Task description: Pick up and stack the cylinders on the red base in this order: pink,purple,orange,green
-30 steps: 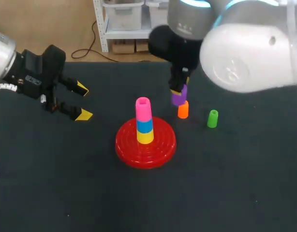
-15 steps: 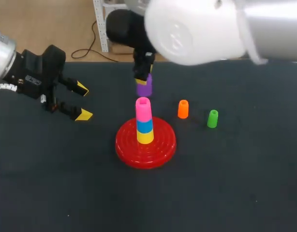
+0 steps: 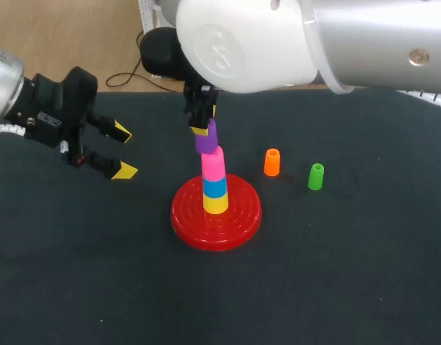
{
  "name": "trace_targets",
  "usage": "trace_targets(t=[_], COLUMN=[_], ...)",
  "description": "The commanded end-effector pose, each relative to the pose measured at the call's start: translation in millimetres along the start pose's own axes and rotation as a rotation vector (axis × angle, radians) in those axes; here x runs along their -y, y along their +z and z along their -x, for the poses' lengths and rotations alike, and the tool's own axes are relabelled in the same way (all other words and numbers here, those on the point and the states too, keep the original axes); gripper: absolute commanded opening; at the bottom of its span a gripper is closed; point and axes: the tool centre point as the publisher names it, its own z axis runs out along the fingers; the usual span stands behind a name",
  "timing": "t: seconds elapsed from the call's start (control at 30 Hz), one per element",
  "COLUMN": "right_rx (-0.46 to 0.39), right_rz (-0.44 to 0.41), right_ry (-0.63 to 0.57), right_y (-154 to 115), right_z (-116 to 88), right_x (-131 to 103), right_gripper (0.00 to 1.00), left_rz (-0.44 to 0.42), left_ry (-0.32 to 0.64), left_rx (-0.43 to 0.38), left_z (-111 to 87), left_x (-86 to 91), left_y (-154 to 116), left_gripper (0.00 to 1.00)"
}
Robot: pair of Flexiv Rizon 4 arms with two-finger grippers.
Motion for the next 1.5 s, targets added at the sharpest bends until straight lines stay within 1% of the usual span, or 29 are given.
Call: trace_targets(t=[0.03,0.2,0.5,0.9,1.27,1.33,1.4,1.43,1.47,1.5], right_rx=[0.013,0.012,0.023,0.028,0.009,0.007,0.037,0.057,0.084,0.108], right_rz=[-0.004,0.000,0.001,-0.017,0.027,0.029,0.017,0.009,-0.003,-0.012], right_ry=[0.001,-0.003,-0.009,0.014,-0.001,-0.002,-0.010,-0.017,-0.018,-0.018], right_y=[2,7,15,13,41,41,36,32,27,21], right_z=[-10,-13,-10,-12,-9,-9,-9,-9,-10,-11], right_x=[-6,-8,-7,1,-8,-8,-7,-6,-4,-3], right_gripper=[0.00,0.00,0.00,0.00,0.00,0.00,0.00,0.07,0.22,0.48], left_rz=[0.001,0.001,0.001,0.001,0.001,0.001,0.001,0.001,0.001,0.001], left_ry=[0.001,0.001,0.001,0.001,0.001,0.001,0.001,0.001,0.001,0.001], left_rx=[0.002,0.002,0.002,0.002,0.002,0.002,0.002,0.002,0.002,0.002], left_z=[-0.8,-0.8,-0.8,-0.8,-0.8,-0.8,-0.8,-0.8,-0.8,-0.8], left_x=[0.4,0.4,0.4,0.4,0.4,0.4,0.4,0.4,0.4,0.4], left_y=[0,0,0,0,0,0,0,0,0,0], left_gripper=[1.00,1.00,1.00,1.00,1.00,1.00,1.00,1.00,1.00,1.00])
